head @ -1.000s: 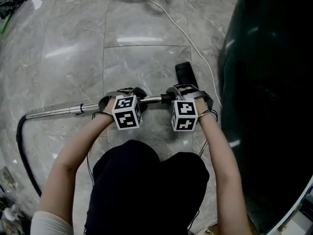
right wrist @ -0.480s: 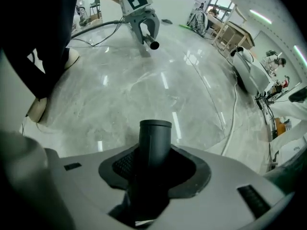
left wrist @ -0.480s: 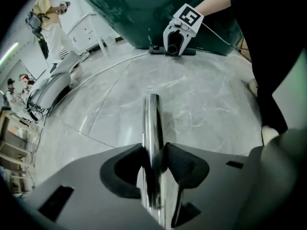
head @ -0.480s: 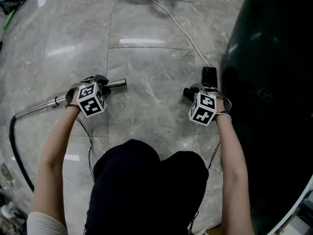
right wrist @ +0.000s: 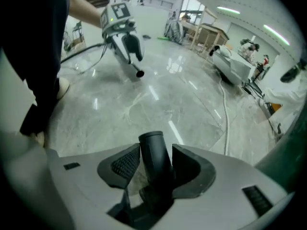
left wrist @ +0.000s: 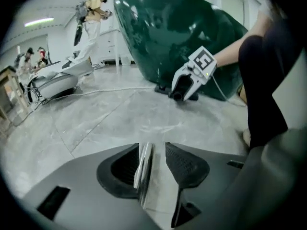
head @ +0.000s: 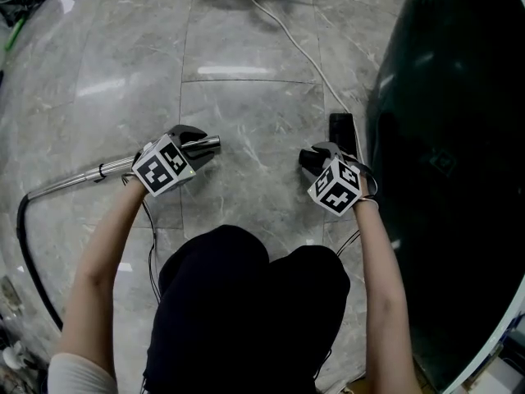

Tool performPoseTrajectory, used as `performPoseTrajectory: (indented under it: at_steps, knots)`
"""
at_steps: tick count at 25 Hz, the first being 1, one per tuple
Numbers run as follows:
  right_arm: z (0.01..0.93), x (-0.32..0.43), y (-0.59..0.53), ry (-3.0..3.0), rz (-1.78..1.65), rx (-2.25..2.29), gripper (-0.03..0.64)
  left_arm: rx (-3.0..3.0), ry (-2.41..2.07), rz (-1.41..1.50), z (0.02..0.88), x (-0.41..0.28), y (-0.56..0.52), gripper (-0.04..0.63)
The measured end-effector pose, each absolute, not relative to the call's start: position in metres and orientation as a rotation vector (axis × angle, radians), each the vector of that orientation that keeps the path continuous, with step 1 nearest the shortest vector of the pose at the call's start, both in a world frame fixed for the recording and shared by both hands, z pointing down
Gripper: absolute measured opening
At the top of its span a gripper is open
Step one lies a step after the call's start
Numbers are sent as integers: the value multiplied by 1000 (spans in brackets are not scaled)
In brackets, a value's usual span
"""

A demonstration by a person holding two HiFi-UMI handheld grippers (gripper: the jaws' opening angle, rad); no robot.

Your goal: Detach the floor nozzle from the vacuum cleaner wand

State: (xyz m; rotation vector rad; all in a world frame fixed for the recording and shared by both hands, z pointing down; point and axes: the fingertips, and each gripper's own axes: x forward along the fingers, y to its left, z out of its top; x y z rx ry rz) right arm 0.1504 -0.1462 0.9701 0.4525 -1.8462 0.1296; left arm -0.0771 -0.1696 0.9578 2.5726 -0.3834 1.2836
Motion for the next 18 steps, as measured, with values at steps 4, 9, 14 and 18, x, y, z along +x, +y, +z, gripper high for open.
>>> performPoseTrajectory:
  at_steps: [4, 9, 14, 18]
  knots:
    - [914, 133, -158, -2079, 310, 697, 196, 2606, -431, 897, 903, -36, -182, 163]
    - [816, 116, -191, -2463, 540, 900, 195, 2633, -574, 434, 819, -4, -219, 153]
    - [726, 106, -212, -2598, 526, 1079, 27, 2703, -793, 270, 735, -12, -244, 11]
    - [673, 102, -207, -2534, 533, 1160, 17, 2688, -868, 313, 671, -29, -232, 11]
